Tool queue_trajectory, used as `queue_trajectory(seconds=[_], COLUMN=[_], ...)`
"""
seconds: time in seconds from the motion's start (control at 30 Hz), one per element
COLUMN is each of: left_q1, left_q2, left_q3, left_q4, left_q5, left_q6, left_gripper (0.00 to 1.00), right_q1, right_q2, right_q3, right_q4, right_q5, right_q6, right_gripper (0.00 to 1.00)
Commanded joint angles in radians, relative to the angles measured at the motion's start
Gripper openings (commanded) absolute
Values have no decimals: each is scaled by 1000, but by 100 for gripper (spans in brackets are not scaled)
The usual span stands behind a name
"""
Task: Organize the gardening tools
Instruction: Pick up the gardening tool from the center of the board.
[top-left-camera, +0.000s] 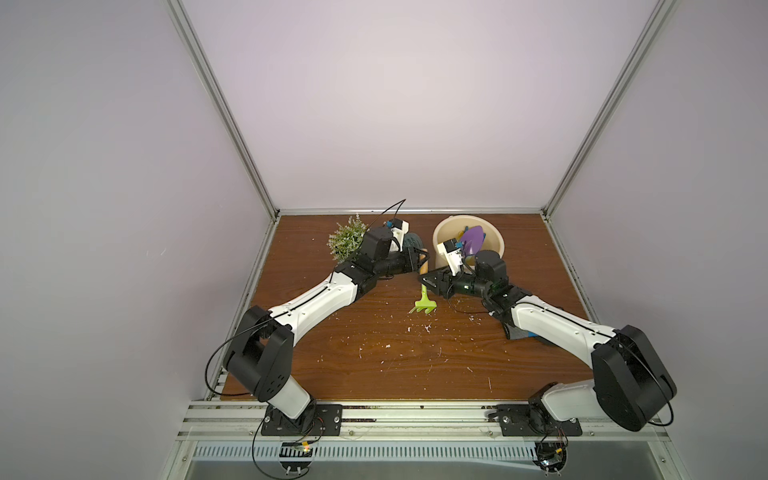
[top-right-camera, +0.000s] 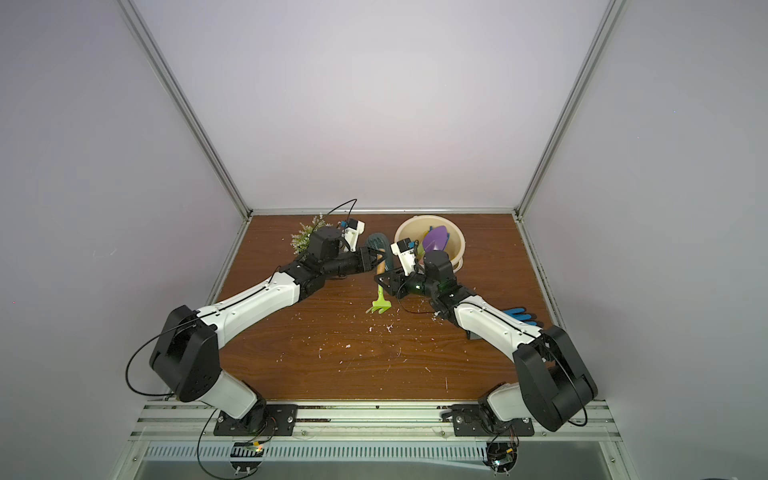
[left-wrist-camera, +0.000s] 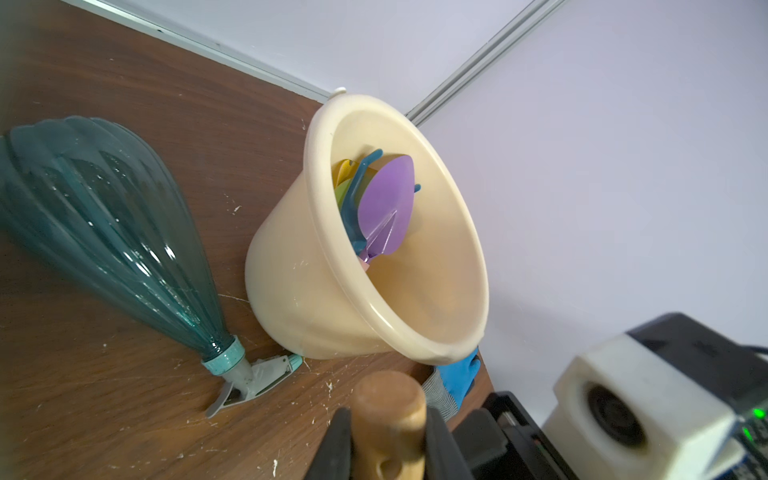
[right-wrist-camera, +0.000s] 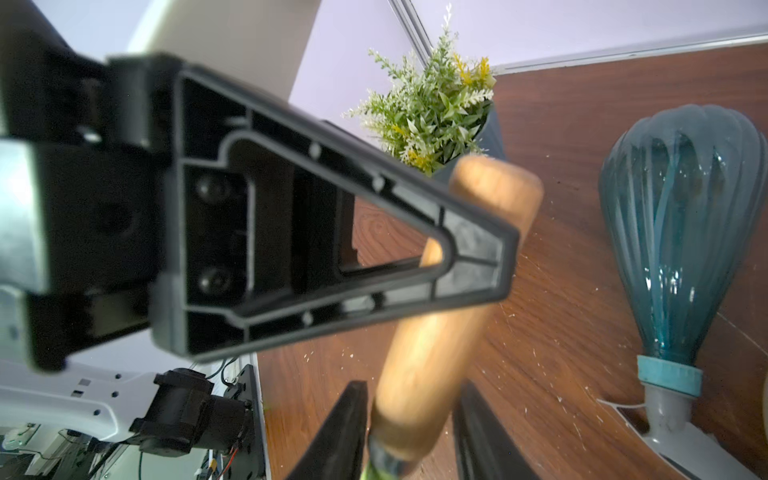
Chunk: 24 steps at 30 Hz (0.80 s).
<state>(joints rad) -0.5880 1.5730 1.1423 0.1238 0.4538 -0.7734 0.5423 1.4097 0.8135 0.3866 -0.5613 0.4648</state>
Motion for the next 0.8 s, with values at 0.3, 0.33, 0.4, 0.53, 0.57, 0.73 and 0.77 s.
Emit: queue_trajectory(seconds=[0.3,0.33,0.4,0.53,0.57,0.73,0.77], left_q1=[5,8,11,11,11,11,11], left_q2=[-74,-82,-110,-177,-194,-239,-245], left_q3=[-32,-36,-48,-87,-107,-176,-191], left_q4=[78,75,62,47,55,70,79], left_q5=[-4,-13,-37,-102,-109,-114,-114], left_q6=[31,37,60,93,97,86,78], left_gripper=[59,63,68,72,73,71,71], right_q1=[-2,-5,-14,-40,-47,-62,-62], right_q2=[7,4,-3,-15,-24,-65,-75], right_q3=[47,53,70,101,106,97,81], right_q4=[81,80,82,102,115,261,319], right_q5=[4,9,21,51,63,139,162], right_q6=[65,68,80,105,113,137,144], right_gripper=[1,1,2,3,3,3,3])
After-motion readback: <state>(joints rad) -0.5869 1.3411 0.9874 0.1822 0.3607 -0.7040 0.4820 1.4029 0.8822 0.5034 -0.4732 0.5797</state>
